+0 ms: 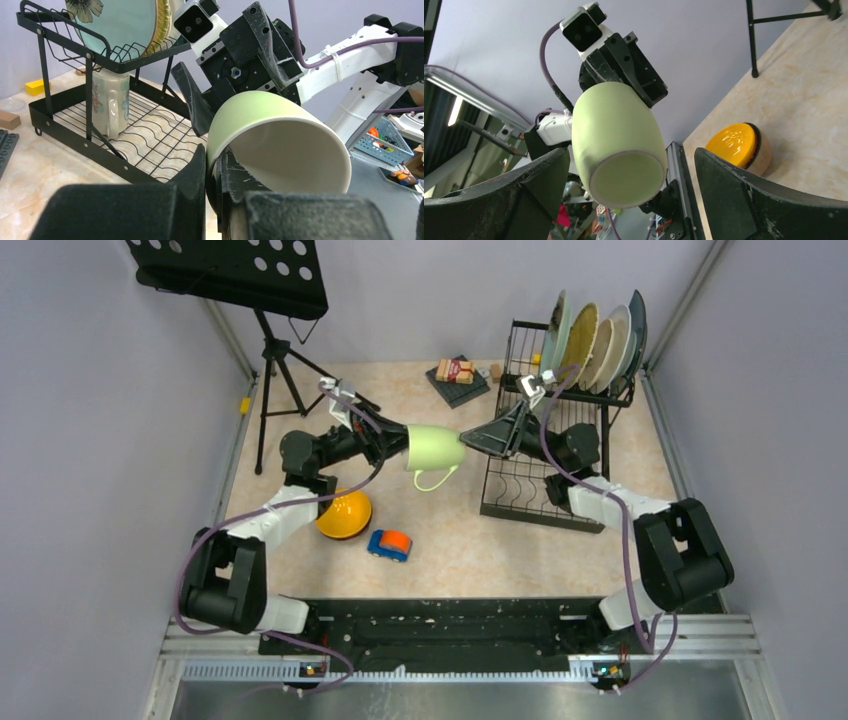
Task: Load the mixed dishes into the dish rack
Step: Pick up the cup at the center of the board, then turn the cup upside down in the dish rack.
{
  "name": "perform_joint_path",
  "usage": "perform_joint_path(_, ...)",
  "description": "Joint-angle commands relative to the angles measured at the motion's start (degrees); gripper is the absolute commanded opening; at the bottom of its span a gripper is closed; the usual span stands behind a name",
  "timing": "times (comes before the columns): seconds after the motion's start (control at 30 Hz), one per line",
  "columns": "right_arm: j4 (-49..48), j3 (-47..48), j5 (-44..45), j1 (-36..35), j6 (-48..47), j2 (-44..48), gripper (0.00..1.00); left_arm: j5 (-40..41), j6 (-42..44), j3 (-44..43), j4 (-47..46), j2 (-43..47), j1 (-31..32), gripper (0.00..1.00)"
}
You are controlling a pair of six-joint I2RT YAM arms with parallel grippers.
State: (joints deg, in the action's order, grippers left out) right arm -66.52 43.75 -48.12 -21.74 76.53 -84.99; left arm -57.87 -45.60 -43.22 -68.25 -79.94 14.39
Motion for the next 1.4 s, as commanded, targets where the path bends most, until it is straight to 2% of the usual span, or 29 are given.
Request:
perform_joint_path(0.0, -7.3, 3.9, -4.0, -2.6, 2.1, -2.0, 0.98, 1.8, 3.3, -3.3, -0.1, 2.4, 1.2, 0.00)
perform_joint_path(0.2, -8.7, 4.3, -5.0, -4.8, 2.4, -2.6, 0.96, 2.0, 4.0, -3.7, 0.5, 2.5, 2.2, 0.00)
perform_joint_path(0.47, -10.4, 5.1, -5.4, -5.7, 3.3, -3.6, 0.86, 3.2, 5.0, -3.6, 1.1, 3.1, 2.5, 0.00)
perform_joint_path(0.63, -16.3, 5.5, -6.1, -5.8, 7.9, -5.5, 0.90, 4.3, 5.7, -3.2, 1.4, 3.5, 2.5, 0.00)
perform_joint_path(0.83, -12.5, 5.4, -6.1, -5.9, 4.8, -4.5, 0.91, 5.7, 6.4, -2.8, 1.4, 4.1, 2.5, 0.00)
perform_joint_path(1.0, -13.3, 5.4, -6.2, -6.1, 5.2, -4.5, 0.75, 6.3, 7.5, -2.6, 2.6, 4.4, 2.5, 0.00)
perform_joint_path(1.13, -15.0, 5.6, -6.0, -6.1, 6.5, -4.9, 0.68, 6.2, 8.6, -2.7, 3.9, 4.5, 2.5, 0.00)
perform_joint_path(1.27, -14.6, 5.8, -5.8, -6.1, 6.0, -5.0, 0.49, 6.1, 10.0, -3.0, 6.8, 4.9, 2.6, 0.00)
perform_joint_path(1.33, -14.1, 5.8, -5.5, -6.1, 5.5, -4.9, 0.35, 6.6, 11.3, -3.1, 9.6, 5.3, 2.6, 0.07)
perform_joint_path(1.37, -13.8, 5.9, -5.5, -6.1, 5.1, -4.7, 0.32, 7.2, 12.1, -3.1, 11.0, 5.6, 2.6, 0.12)
